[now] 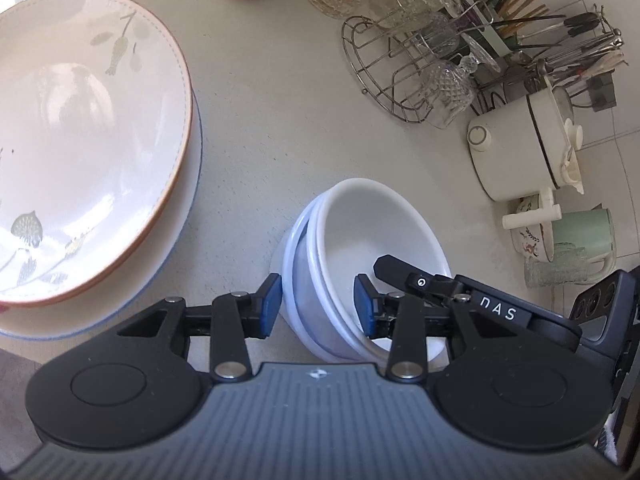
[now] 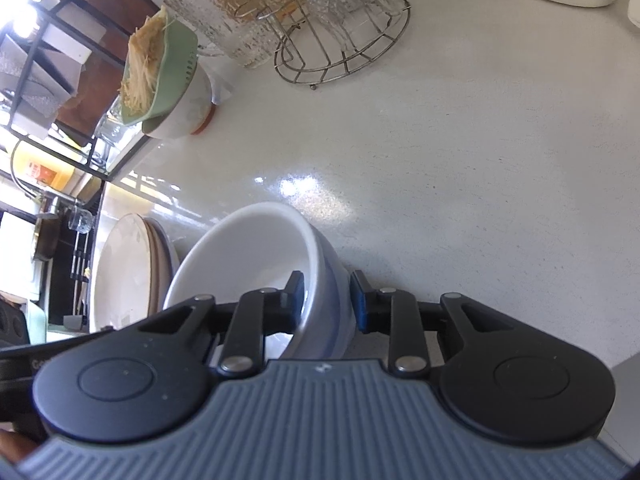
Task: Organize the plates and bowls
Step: 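Lower the ceramic bowl into the nested plastic bowls with the left gripper, then carry the nested bowls onto the plate stack with the left gripper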
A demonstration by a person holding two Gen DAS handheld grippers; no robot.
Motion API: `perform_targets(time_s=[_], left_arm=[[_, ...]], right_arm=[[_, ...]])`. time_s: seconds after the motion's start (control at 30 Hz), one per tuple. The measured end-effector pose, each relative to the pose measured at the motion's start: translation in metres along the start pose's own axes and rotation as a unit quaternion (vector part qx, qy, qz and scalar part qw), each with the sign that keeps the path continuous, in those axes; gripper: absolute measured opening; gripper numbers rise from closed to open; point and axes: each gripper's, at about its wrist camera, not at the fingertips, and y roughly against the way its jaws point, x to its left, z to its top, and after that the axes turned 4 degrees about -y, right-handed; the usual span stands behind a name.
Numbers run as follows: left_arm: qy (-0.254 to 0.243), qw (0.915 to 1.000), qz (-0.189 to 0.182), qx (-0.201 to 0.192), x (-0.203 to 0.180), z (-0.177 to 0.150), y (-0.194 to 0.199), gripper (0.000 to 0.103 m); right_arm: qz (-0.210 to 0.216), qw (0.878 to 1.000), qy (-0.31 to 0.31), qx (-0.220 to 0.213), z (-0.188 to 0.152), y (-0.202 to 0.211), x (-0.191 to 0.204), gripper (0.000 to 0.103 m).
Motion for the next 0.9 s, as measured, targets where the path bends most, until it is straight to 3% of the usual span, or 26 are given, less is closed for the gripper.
perform_targets(time_s=[0.37,0.63,0.9], left_arm=[[0.002,0.9999,-0.01,-0.006,-0.006,0.007,0.028,0.044],[0.006,0.9997,-0.016,-0.016,-0.003,0.023,0.061,0.044],[-0.018,0.9993,-0.021,-0.025,0.002,0.042,0.093,0.044]], right_arm=[[0.011,1.0,-0.015,-0.015,0.002,0.023,0.014,0.028],[0.01,0.999,-0.023,-0.023,0.004,0.036,0.043,0.028],[0.013,0.998,-0.012,-0.059,0.0,0.048,0.076,0.028]])
